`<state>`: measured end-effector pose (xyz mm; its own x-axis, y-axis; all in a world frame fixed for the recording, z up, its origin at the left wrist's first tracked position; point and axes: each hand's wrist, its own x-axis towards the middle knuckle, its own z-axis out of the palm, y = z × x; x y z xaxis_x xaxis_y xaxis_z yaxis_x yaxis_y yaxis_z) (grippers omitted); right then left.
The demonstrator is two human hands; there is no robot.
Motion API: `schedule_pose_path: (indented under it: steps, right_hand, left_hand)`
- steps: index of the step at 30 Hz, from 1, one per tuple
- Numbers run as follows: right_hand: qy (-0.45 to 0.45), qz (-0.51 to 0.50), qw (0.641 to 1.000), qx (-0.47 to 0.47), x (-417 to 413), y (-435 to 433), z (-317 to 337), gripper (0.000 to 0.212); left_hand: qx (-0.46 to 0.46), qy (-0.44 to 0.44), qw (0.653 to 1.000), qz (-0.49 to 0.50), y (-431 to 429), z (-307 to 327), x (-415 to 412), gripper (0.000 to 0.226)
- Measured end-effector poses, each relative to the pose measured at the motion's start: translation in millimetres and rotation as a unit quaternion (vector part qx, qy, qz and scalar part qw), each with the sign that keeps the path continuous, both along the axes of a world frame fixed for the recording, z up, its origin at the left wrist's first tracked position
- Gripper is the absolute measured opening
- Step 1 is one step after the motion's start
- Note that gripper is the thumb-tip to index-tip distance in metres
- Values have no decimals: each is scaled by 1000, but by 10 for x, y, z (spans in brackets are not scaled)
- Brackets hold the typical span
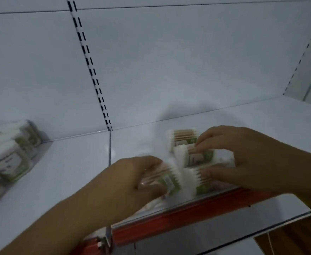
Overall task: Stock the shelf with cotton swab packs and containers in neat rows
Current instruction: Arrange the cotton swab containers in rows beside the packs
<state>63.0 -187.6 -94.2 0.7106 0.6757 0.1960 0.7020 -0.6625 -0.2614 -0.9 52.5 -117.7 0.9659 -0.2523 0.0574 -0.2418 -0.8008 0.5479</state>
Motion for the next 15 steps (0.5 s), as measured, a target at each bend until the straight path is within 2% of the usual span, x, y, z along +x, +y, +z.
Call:
schedule_pose_path:
  steps: [2, 4, 5, 7, 10, 12, 15]
  right_hand:
    - [-7, 6, 993, 117, -62, 68, -34, 33]
    - [5, 27, 983, 179, -146, 228, -64, 44]
    - [6, 45, 981, 190, -162, 360, -84, 51]
    - [25, 85, 977, 195, -171, 658, -169, 61]
    - [97, 151, 964, 195, -253, 1166, -219, 63]
    - [88, 180, 947, 251, -364, 1422, -252, 70]
    - [129, 180, 925, 310, -579, 1797, -252, 69]
  left_hand:
    - [-169, 2, 984, 65, 90, 40, -15, 28]
    - [-348, 36, 931, 104, 199, 73, -87, 33]
    - [-392, 42, 911, 119, 244, 76, -139, 34]
    - [-425, 32, 893, 144, 300, 75, -258, 28]
    - [-423, -1, 890, 170, 446, 38, -497, 18]
    - [-425, -43, 882, 199, 615, 20, -689, 28]
    - [-413, -148, 864, 246, 944, 0, -973, 42]
